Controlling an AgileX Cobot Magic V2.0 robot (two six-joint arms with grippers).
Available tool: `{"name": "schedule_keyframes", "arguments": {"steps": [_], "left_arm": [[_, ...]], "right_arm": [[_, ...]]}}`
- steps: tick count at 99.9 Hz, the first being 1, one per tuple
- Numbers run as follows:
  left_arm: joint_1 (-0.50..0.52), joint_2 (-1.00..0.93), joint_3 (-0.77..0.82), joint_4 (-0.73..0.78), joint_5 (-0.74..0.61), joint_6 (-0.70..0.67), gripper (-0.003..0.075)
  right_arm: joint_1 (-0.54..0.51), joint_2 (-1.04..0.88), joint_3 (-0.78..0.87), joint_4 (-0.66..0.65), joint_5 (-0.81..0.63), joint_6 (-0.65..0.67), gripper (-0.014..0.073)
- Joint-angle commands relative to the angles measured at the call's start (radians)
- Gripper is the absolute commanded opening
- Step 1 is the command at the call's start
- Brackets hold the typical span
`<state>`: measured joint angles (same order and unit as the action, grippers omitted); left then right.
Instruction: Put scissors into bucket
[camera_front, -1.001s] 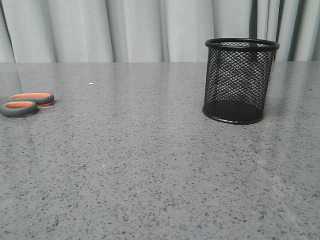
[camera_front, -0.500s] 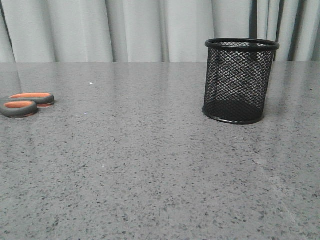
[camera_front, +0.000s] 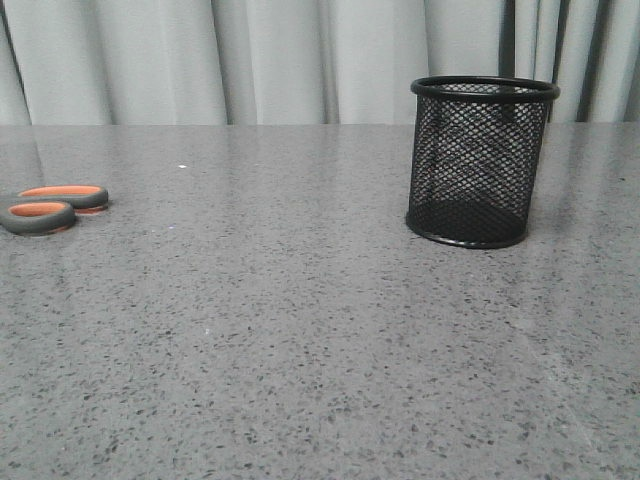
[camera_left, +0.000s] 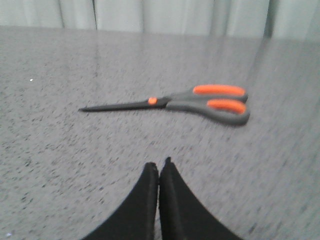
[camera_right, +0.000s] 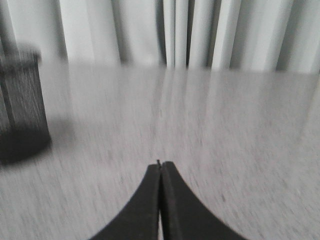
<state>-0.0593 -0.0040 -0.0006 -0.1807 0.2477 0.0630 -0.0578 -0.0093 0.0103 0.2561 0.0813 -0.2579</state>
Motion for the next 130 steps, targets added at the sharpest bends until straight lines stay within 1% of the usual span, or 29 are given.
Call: {"name": "schedule_keyframes", "arguments": {"steps": [1, 3, 4, 8, 13, 24, 34, 42, 51, 64, 78, 86, 92, 97, 102, 109, 112, 118, 121, 124, 130], "left_arm": [[-0.008, -0.024, 0.026, -0.234, -0.185, -0.012, -0.0021], [-0.008, -0.024, 0.026, -0.288, -0.2, -0.012, -0.0021], [-0.008, -0.024, 0.026, -0.304, -0.205, -0.012, -0.0021], [-0.008, -0.024, 0.026, -0.391, -0.223, -0.012, -0.0021], [-0.008, -0.024, 0.026, -0.455, -0.231, -0.012, -0.0021], [-0.008, -0.024, 0.026, -0.535, -0.234, -0.012, -0.0021], [-0.008, -0.024, 0.025, -0.627, -0.239, -0.012, -0.0021], [-0.008, -0.024, 0.02, -0.669, -0.24, -0.012, -0.0021], [-0.008, -0.024, 0.001, -0.666, -0.237, -0.007, -0.0021], [-0.008, -0.01, -0.076, -0.554, -0.187, 0.032, -0.0021], [-0.008, 0.085, -0.194, -0.384, -0.118, 0.098, -0.002], [-0.008, 0.176, -0.263, -0.337, -0.105, 0.16, -0.002], [-0.008, 0.244, -0.312, -0.311, -0.086, 0.228, -0.0016], [-0.008, 0.306, -0.364, -0.308, -0.063, 0.295, 0.0008], [-0.008, 0.368, -0.411, -0.308, -0.034, 0.361, 0.0055], [-0.009, 0.449, -0.478, -0.308, 0.003, 0.454, 0.0153], [-0.011, 0.484, -0.504, -0.307, 0.012, 0.492, 0.0209], [-0.022, 0.53, -0.553, -0.304, 0.007, 0.58, 0.0293], [-0.031, 0.555, -0.573, -0.295, 0.005, 0.621, 0.033], [-0.043, 0.573, -0.592, -0.278, 0.006, 0.652, 0.0347], [-0.062, 0.609, -0.629, -0.228, 0.008, 0.675, 0.0348]], "right_arm": [[-0.006, -0.022, 0.017, 0.257, -0.17, 0.0, -0.0066], [-0.006, -0.022, 0.017, 0.31, -0.171, 0.0, -0.0066], [-0.006, -0.022, 0.017, 0.363, -0.171, 0.0, -0.0066], [-0.006, -0.022, 0.017, 0.492, -0.16, 0.0, -0.0066], [-0.006, -0.022, 0.017, 0.557, -0.135, 0.0, -0.0066], [-0.006, -0.022, 0.017, 0.558, -0.11, 0.0, -0.0066], [-0.006, -0.022, 0.017, 0.558, -0.115, 0.0, -0.0066], [-0.006, -0.022, 0.013, 0.57, -0.124, 0.0, -0.0066], [-0.006, -0.022, -0.01, 0.582, -0.103, 0.0, -0.0066], [-0.006, -0.019, -0.084, 0.571, 0.001, -0.02, -0.0066], [-0.006, 0.03, -0.191, 0.568, 0.145, -0.146, -0.0066], [-0.006, 0.092, -0.255, 0.568, 0.23, -0.259, -0.0066], [-0.006, 0.149, -0.296, 0.568, 0.275, -0.309, -0.0066], [-0.006, 0.195, -0.325, 0.568, 0.302, -0.343, -0.0066], [-0.006, 0.24, -0.354, 0.568, 0.326, -0.364, -0.0064], [-0.006, 0.298, -0.392, 0.568, 0.351, -0.375, -0.0063], [-0.006, 0.318, -0.409, 0.568, 0.356, -0.375, -0.0062], [-0.006, 0.356, -0.436, 0.568, 0.364, -0.375, -0.0055], [-0.006, 0.37, -0.448, 0.568, 0.364, -0.375, -0.0035], [-0.006, 0.382, -0.461, 0.568, 0.358, -0.375, -0.0011], [-0.006, 0.403, -0.478, 0.568, 0.34, -0.375, 0.0064]]}}
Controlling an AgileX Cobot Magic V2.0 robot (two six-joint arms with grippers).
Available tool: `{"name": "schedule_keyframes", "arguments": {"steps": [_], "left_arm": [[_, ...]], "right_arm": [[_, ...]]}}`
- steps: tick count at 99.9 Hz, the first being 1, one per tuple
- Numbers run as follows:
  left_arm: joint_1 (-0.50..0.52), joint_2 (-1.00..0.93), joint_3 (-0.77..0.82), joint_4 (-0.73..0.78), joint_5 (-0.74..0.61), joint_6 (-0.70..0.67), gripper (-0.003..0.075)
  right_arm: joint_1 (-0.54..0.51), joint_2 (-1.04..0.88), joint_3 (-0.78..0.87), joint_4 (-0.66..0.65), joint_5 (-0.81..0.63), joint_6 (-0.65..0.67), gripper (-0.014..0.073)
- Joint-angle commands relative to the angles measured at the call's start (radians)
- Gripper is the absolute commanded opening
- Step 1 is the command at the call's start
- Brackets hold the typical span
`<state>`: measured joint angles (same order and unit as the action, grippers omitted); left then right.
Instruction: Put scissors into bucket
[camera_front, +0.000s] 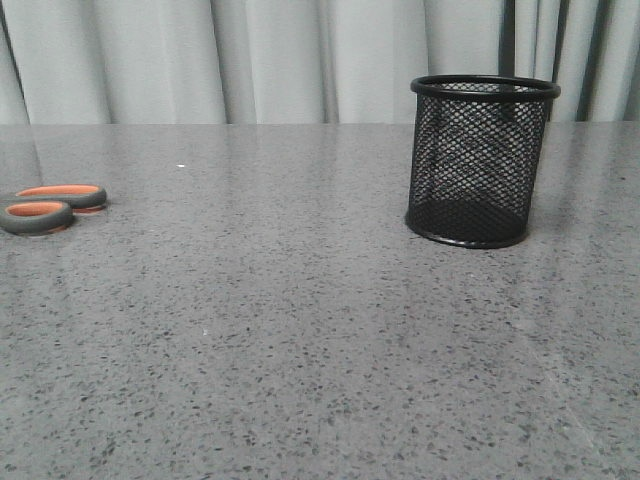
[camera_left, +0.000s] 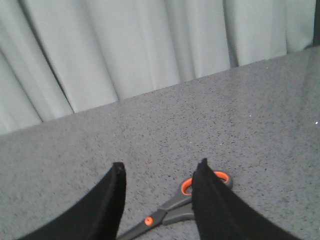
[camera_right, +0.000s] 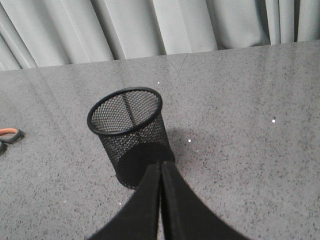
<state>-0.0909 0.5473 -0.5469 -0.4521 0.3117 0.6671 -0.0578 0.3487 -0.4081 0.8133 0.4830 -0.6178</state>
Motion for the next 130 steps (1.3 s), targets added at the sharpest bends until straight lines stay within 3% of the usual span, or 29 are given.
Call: {"name": "schedule_keyframes", "arguments": {"steps": [1, 17, 37, 48, 64, 81, 91, 107, 120, 130], "left_arm": [[-0.034, 0.067, -0.086, 0.05, -0.057, 0.071, 0.0346], [-0.091, 0.188, -0.16, 0.164, 0.016, 0.076, 0.03], [-0.299, 0.386, -0.323, 0.485, 0.298, 0.1, 0.0291], [-0.365, 0.517, -0.412, 0.521, 0.402, 0.098, 0.0291], [-0.378, 0.635, -0.5, 0.532, 0.484, 0.157, 0.0294], [-0.378, 0.639, -0.519, 0.716, 0.518, 0.137, 0.0293], [-0.378, 0.619, -0.523, 0.699, 0.6, 0.07, 0.0293], [-0.384, 0.61, -0.544, 0.724, 0.684, 0.089, 0.0306], [-0.384, 0.619, -0.554, 0.702, 0.703, 0.124, 0.037], [-0.384, 0.644, -0.556, 0.694, 0.701, 0.124, 0.0377]], "right_arm": [[-0.006, 0.045, -0.065, 0.011, -0.065, -0.015, 0.0073], [-0.002, 0.055, -0.075, 0.015, -0.133, -0.015, 0.0258], [0.04, 0.056, -0.075, 0.015, -0.184, -0.015, 0.026], [0.061, 0.059, -0.075, 0.015, -0.217, -0.015, 0.026], [0.088, 0.059, -0.075, 0.015, -0.25, -0.015, 0.026], [0.11, 0.059, -0.075, 0.015, -0.254, -0.015, 0.026], [0.112, 0.059, -0.075, 0.015, -0.254, -0.015, 0.026], [0.112, 0.059, -0.075, 0.015, -0.267, -0.015, 0.026], [0.112, 0.059, -0.075, 0.015, -0.275, -0.015, 0.026], [0.112, 0.059, -0.075, 0.015, -0.276, -0.015, 0.026]]}}
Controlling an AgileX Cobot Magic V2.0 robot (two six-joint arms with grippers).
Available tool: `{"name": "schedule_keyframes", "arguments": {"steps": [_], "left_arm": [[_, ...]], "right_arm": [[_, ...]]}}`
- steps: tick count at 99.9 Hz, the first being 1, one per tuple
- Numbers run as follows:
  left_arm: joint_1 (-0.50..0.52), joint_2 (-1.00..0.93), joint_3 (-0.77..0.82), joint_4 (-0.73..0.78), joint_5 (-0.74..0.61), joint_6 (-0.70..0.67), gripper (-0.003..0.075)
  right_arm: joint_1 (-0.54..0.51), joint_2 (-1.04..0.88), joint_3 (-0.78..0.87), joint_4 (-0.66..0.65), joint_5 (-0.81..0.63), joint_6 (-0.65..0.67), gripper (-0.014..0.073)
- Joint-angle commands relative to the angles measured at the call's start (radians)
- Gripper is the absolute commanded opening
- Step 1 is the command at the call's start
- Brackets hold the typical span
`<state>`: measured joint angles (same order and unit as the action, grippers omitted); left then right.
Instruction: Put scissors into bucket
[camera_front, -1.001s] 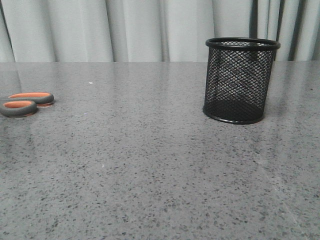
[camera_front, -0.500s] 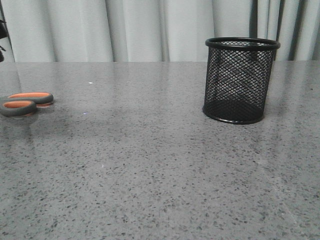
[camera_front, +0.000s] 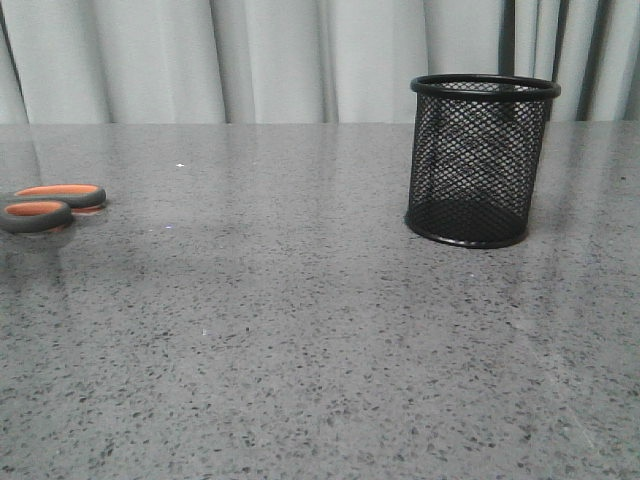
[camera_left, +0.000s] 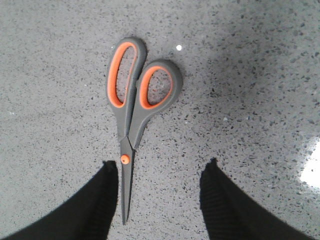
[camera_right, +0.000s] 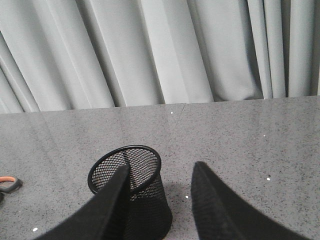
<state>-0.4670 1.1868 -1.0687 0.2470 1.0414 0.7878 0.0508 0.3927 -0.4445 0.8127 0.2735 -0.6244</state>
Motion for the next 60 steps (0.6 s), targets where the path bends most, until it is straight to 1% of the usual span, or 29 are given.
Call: {"name": "schedule_keyframes", "arguments": {"steps": [1, 7, 14, 25, 36, 48, 60], "left_arm": [[-0.008, 0.006, -0.034, -0.006, -0.031, 0.005, 0.0377], [-0.008, 0.017, -0.034, -0.013, -0.041, 0.032, 0.0377], [0.009, 0.026, -0.039, -0.068, -0.045, 0.1, 0.0377], [0.059, 0.037, -0.045, -0.226, -0.04, 0.246, 0.0376], [0.136, 0.041, -0.053, -0.369, -0.008, 0.37, 0.0372], [0.202, 0.041, -0.053, -0.396, -0.008, 0.394, 0.0366], [0.221, 0.039, -0.053, -0.346, -0.084, 0.394, 0.0366]], "right_arm": [[0.004, 0.015, -0.039, 0.015, -0.067, -0.008, 0.026], [0.007, 0.015, -0.039, 0.015, -0.067, -0.008, 0.026], [0.02, 0.015, -0.039, 0.015, -0.068, -0.008, 0.026], [0.045, 0.015, -0.039, 0.015, -0.068, -0.008, 0.026], [0.05, 0.015, -0.039, 0.015, -0.069, -0.008, 0.026], [0.05, 0.015, -0.039, 0.015, -0.067, -0.008, 0.026], [0.05, 0.015, -0.039, 0.015, -0.067, -0.008, 0.026]]}}
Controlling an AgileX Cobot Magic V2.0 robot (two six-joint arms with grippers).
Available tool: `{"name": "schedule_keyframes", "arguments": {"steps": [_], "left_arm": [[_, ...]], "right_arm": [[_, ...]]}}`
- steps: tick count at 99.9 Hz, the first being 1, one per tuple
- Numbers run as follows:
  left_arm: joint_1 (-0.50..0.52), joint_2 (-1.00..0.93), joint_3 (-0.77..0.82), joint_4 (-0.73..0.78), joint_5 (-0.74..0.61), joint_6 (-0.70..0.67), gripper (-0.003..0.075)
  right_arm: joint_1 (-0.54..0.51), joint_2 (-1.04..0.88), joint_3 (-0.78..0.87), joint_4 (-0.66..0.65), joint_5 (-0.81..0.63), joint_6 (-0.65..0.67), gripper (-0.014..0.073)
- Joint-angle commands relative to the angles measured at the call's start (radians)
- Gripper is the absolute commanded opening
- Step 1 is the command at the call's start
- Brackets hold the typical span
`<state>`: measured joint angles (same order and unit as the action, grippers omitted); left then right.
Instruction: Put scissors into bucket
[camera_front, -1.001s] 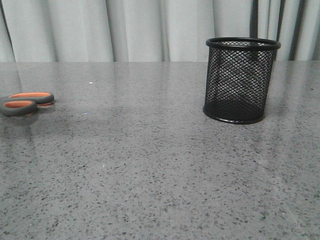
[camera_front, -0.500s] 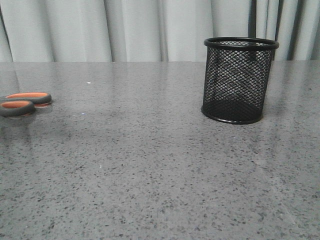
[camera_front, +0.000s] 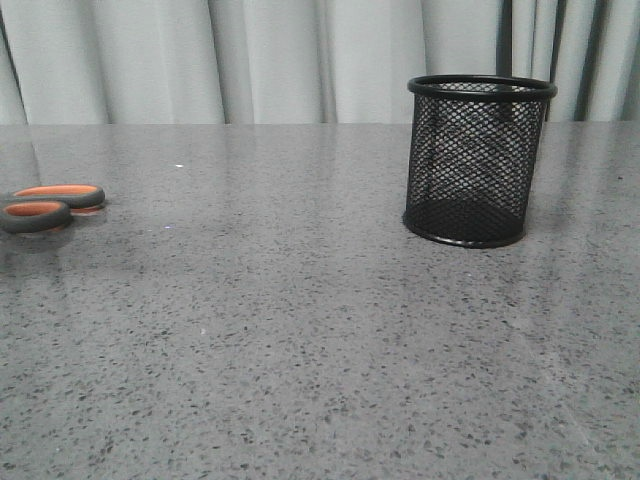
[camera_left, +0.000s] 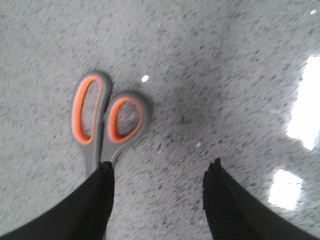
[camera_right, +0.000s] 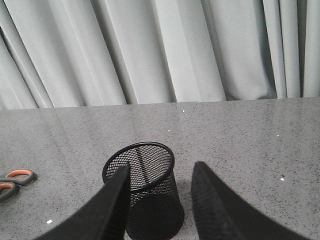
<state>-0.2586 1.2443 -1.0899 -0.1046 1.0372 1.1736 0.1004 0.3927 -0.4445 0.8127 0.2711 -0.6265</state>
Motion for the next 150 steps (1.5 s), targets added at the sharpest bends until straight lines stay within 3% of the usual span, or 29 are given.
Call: {"name": "schedule_keyframes", "arguments": {"steps": [1, 23, 34, 49, 74, 102, 131, 150], "left_arm": [[0.013, -0.018, -0.032, 0.012, -0.088, 0.008, 0.0366], [0.013, -0.012, -0.032, 0.05, -0.107, -0.004, 0.0366], [0.013, -0.008, -0.032, 0.085, -0.123, -0.109, 0.0366], [0.013, 0.033, -0.032, 0.156, -0.095, -0.109, 0.0366], [0.013, 0.094, -0.035, 0.143, -0.082, -0.015, 0.0366], [0.109, 0.12, -0.035, 0.129, -0.167, -0.015, 0.0366], [0.142, 0.21, -0.049, 0.039, -0.12, 0.044, 0.0366], [0.153, 0.276, -0.146, 0.005, -0.101, 0.086, 0.0366]], "right_arm": [[0.0, 0.015, -0.039, 0.015, -0.065, -0.006, 0.026], [0.0, 0.015, -0.039, 0.015, -0.068, -0.006, 0.026], [0.0, 0.015, -0.039, 0.015, -0.081, -0.006, 0.026], [0.0, 0.015, -0.039, 0.015, -0.102, -0.006, 0.026], [0.0, 0.015, -0.039, 0.015, -0.109, -0.006, 0.026], [0.0, 0.015, -0.039, 0.015, -0.121, -0.006, 0.026], [0.0, 0.015, -0.039, 0.015, -0.126, -0.006, 0.026], [0.0, 0.015, -0.039, 0.015, -0.126, -0.006, 0.026]]}}
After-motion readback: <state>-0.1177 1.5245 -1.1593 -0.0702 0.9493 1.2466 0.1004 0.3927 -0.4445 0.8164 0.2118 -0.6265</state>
